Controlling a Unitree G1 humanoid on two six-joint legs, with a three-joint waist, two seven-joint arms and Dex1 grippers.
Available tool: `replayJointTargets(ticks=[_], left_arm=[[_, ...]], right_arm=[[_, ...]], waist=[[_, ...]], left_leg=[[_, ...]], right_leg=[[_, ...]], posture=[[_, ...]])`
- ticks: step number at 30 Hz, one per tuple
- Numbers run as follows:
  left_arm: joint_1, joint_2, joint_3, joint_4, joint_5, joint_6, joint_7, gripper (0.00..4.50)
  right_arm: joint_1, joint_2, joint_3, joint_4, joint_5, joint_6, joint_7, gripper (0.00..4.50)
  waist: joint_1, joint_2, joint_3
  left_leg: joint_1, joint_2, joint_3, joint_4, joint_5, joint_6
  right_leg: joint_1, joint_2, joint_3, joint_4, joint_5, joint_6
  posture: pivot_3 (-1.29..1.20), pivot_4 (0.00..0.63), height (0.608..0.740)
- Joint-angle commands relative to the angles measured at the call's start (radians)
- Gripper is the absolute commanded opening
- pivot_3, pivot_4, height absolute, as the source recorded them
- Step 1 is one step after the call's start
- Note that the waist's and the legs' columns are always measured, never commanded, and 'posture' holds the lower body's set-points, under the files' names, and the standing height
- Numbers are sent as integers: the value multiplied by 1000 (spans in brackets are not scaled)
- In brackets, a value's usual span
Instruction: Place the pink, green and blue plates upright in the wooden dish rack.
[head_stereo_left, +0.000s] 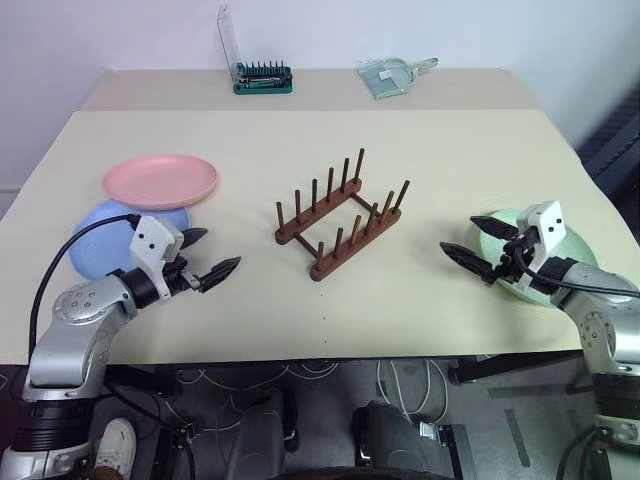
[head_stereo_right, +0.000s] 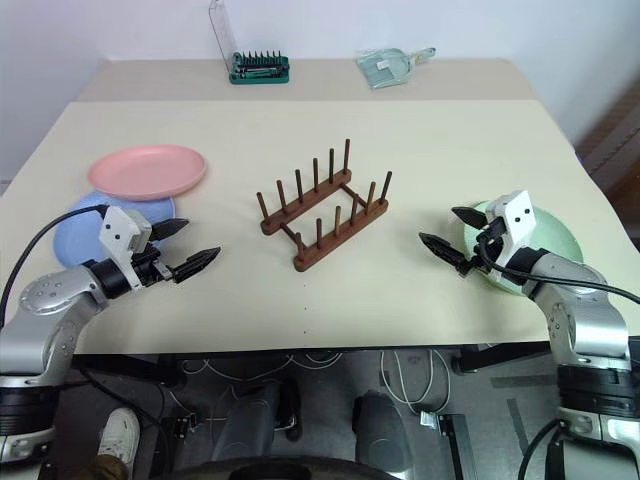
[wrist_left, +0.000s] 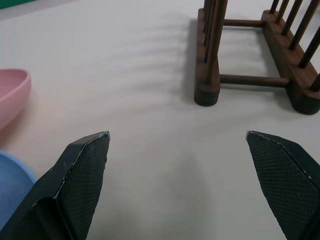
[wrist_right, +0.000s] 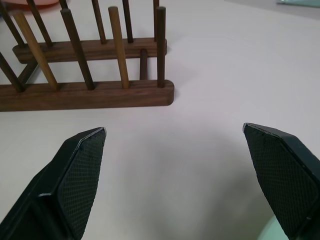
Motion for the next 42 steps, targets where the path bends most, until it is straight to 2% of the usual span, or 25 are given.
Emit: replayJointTargets(ticks=[1, 11, 22, 27, 31, 34, 41, 42], left_arm=[[5, 7, 20, -31, -3, -2, 11, 4500], [28, -12, -17, -63, -6, -8, 12, 4500], [20, -33, -224, -103, 39, 5, -58, 4500], [-91, -124, -379, 4, 124, -25, -61, 4500], [-137, -184, -400, 83, 126, -41, -72, 4500], [-160, -237, -449, 146, 194, -62, -28, 4500], [-168, -300, -462, 216, 260, -108, 30, 4500], [-165, -309, -457, 212, 262, -102, 42, 4250]], right_arm=[[-9, -20, -18, -5, 3, -11, 9, 4467], [5, -18, -11, -61, 8, 16, -2, 4467], [97, -16, -27, -196, 29, 75, -26, 4467], [158, 15, -33, -266, 40, 80, -62, 4467], [189, 40, -32, -318, 46, 86, -101, 4467], [211, 52, -37, -310, 46, 67, -107, 4467], [225, 89, 9, -362, 53, 78, -123, 4467], [226, 90, 13, -361, 53, 76, -119, 4494]], waist=[[0, 0, 0], [-1, 0, 0], [1, 0, 0], [8, 1, -1], [3, 1, -2], [4, 2, -3], [6, 4, -8], [5, 4, -9]], left_leg=[[0, 0, 0, 0, 0, 0], [0, 0, 0, 0, 0, 0], [0, 0, 0, 0, 0, 0], [0, 0, 0, 0, 0, 0], [0, -1, 0, 0, -1, 1], [0, 0, 0, 1, 0, 1], [2, -1, -2, 1, -1, 1], [2, -1, -2, 1, -1, 1]], right_leg=[[0, 0, 0, 0, 0, 0], [0, 0, 0, 0, 0, 0], [0, 0, 0, 0, 0, 0], [0, 0, 0, 0, 0, 0], [1, 0, 0, -1, 0, 0], [1, 0, 0, -1, 0, 0], [5, -1, 0, -2, 0, 0], [5, -1, 0, -2, 0, 0]], posture=[[0, 150, 732], [0, 150, 732], [0, 150, 732], [0, 150, 732], [0, 150, 732], [0, 150, 732], [0, 150, 732], [0, 150, 732]])
